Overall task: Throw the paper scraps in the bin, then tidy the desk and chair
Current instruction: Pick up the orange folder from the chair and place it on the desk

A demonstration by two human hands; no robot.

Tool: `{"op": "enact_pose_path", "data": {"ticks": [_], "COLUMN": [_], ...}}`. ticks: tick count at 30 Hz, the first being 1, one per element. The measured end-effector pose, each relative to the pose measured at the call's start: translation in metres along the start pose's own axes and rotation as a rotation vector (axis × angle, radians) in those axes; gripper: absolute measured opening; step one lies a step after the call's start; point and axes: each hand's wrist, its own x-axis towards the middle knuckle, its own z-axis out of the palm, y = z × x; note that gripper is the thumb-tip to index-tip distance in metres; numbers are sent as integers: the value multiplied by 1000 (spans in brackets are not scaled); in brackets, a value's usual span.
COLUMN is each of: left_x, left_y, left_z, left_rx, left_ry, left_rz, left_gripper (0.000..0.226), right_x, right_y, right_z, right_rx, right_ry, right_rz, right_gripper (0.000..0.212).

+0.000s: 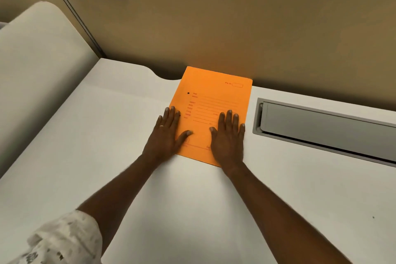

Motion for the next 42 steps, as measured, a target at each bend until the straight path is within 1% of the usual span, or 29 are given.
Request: {"op": "enact_pose_path", "data": {"ticks": [9, 16, 18, 20, 21, 24, 25, 28, 29, 32, 34, 35, 39, 42], "left_x": [16, 20, 14, 3, -4, -32, -40, -72, -83, -116, -141, -154, -215, -257], "left_y": [-5, 12, 20, 26, 28, 38, 40, 56, 61, 78, 95, 105, 151, 184], "left_z": [9, -18, -28, -37, -41, -51, -53, -61, -63, -70, -76, -79, -86, -91], "left_rx": [66, 283, 278, 229, 218, 174, 128, 22, 15, -9, -13, -10, 2, -17], "left_ry": [10, -127, -121, -80, -73, -87, -78, -12, -3, 13, 30, 41, 108, 136], "left_rz": [26, 63, 48, 19, 18, 19, 0, -38, -35, -45, -70, -81, -132, -158], "left_gripper": [82, 85, 81, 81, 86, 114, 114, 93, 92, 105, 107, 105, 79, 74], "right_x": [1, -1, -6, -14, -20, -46, -53, -81, -90, -119, -144, -157, -214, -253], "right_y": [-3, 0, 5, 9, 11, 16, 18, 26, 28, 36, 44, 48, 69, 85], "right_z": [10, 1, -8, -21, -27, -45, -48, -66, -71, -86, -99, -104, -132, -150], "right_rx": [-34, -33, -26, -36, -40, -28, -17, 14, 19, 40, 41, 44, 23, 36], "right_ry": [39, -4, 19, 66, 83, 97, 96, 103, 100, 94, 96, 97, 108, 108], "right_rz": [21, -9, -32, -53, -68, -113, -116, -116, -119, -139, -169, -184, -249, -283], "right_gripper": [64, 69, 71, 72, 72, 72, 71, 68, 66, 64, 64, 63, 63, 63]}}
